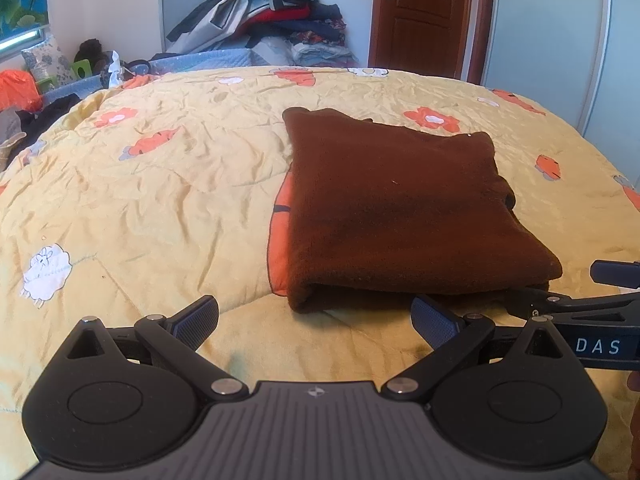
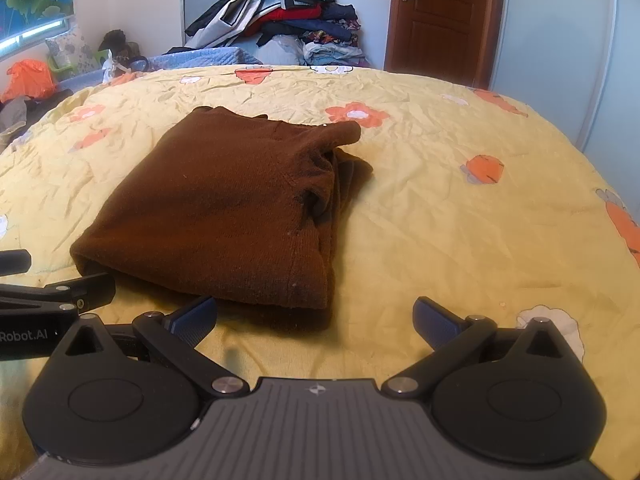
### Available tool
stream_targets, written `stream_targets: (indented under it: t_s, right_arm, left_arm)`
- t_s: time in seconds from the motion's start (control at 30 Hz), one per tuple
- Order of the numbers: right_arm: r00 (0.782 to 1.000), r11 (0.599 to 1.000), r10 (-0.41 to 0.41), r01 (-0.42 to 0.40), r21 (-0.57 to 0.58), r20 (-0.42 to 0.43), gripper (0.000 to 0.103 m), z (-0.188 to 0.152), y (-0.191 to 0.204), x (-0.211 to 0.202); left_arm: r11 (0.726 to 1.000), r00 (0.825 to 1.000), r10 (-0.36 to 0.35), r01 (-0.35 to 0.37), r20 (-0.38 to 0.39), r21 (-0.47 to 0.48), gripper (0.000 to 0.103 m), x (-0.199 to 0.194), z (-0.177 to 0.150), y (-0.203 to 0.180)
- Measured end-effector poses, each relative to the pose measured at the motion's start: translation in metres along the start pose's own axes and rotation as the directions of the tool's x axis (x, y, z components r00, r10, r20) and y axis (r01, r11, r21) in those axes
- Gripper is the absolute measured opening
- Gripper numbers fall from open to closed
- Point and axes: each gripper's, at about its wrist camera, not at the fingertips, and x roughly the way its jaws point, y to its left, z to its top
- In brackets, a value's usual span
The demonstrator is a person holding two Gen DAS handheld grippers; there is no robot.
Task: Fold small clothes
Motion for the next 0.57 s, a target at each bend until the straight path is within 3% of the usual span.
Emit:
stream_targets:
  t_s: [0.23, 0.33, 0.47, 0.57]
  right_arm:
    - [1.0, 1.0, 0.005, -0.005, 0.007, -0.003, 0.103, 0.0, -0.001, -0.001]
    - [1.0, 1.0, 0.01, -0.01, 0.007, -0.007, 0.103, -0.001, -0.001, -0.001]
    - [1.0, 1.0, 0.008, -0.008, 0.008, -0.002, 0.103, -0.001, -0.002, 0.0]
    - [1.0, 1.0, 0.015, -0.015, 0.02, 0.0, 0.103, 0.001, -0.011, 0.0]
  left_arm:
    - [1.0, 1.0, -0.001, 0.001, -0.01, -0.002, 0.103, 0.002, -0.001, 0.0]
    - [1.0, 0.998, 0.017, -0.019, 0.062, 0.024, 0.102, -0.004, -0.005, -0.002]
    - [1.0, 0.999, 0.005, -0.004, 0.051, -0.008, 0.1, -0.004, -0.003, 0.006]
    - [1.0, 0.996, 0.017, -0.019, 0.083, 0.024, 0.101, -0.005, 0.0, 0.022]
